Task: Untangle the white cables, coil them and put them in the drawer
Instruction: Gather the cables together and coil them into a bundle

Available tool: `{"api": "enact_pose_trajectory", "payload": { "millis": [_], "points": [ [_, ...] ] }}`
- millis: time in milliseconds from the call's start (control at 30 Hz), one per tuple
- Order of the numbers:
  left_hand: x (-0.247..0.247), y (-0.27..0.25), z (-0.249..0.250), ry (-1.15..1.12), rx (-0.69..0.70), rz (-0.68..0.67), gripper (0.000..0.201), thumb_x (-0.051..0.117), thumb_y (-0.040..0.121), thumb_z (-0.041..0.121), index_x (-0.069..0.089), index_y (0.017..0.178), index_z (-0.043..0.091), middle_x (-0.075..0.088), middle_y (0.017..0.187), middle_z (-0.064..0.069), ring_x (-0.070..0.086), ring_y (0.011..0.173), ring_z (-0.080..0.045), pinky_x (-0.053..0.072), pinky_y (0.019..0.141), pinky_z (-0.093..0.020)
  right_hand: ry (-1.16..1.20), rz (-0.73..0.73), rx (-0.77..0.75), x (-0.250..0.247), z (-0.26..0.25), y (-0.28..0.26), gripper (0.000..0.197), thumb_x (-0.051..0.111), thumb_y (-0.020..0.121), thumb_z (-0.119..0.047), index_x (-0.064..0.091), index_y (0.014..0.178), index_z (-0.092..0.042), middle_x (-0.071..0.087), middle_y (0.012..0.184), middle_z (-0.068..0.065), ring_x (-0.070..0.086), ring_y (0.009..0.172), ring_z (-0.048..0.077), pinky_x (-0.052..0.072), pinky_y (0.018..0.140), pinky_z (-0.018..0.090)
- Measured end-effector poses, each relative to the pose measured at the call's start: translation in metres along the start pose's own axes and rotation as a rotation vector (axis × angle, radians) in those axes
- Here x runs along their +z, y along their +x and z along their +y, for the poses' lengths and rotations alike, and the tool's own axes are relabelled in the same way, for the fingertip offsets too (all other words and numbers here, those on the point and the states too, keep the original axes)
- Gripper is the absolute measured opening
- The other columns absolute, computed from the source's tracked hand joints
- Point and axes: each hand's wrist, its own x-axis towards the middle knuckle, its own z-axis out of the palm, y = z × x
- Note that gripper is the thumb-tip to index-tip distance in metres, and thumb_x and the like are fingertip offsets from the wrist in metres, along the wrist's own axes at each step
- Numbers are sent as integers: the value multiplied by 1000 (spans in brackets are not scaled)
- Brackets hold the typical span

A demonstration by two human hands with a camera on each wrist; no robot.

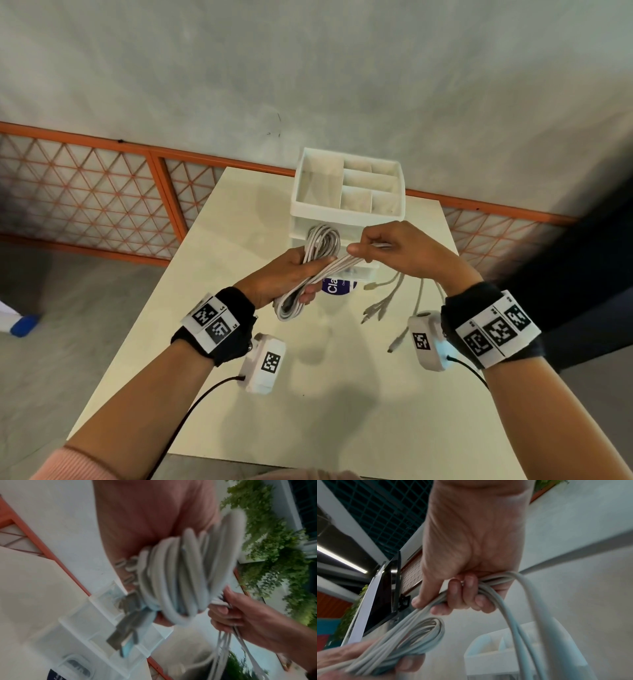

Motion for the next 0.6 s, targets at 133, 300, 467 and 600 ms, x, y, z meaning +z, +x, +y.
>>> {"api": "enact_pose_trajectory", "payload": {
  "millis": [133,300,467,600],
  "points": [
    [9,-3,-4,-68,-49,-70,49,38,88,58,46,81,10,38,50,1,36,40,-10,36,44,-21,55,-6,-26,-3,0,1,31,64,85,-40,65,75,-11,68,79,10,64,82,24,50,81,37],
    [14,-2,-11,-95,-144,-85,77,21,81,78,51,79,6,39,48,-6,35,39,-17,38,47,-24,80,-22,-67,-1,-5,-2,27,58,90,-34,64,80,-9,66,77,-1,63,77,13,49,79,32],
    [26,2,-5,71,-157,-103,75,6,89,70,46,82,7,37,47,-5,33,37,-15,34,45,-22,92,31,-135,5,-15,3,22,60,90,-28,60,73,-14,57,64,-6,51,60,2,39,60,14],
    [26,4,-3,42,-171,-163,85,-7,80,76,44,91,9,37,48,-6,31,40,-17,32,46,-24,172,109,-97,10,-11,8,22,63,88,-28,63,75,-11,64,74,8,57,71,12,46,72,26]
  ]
}}
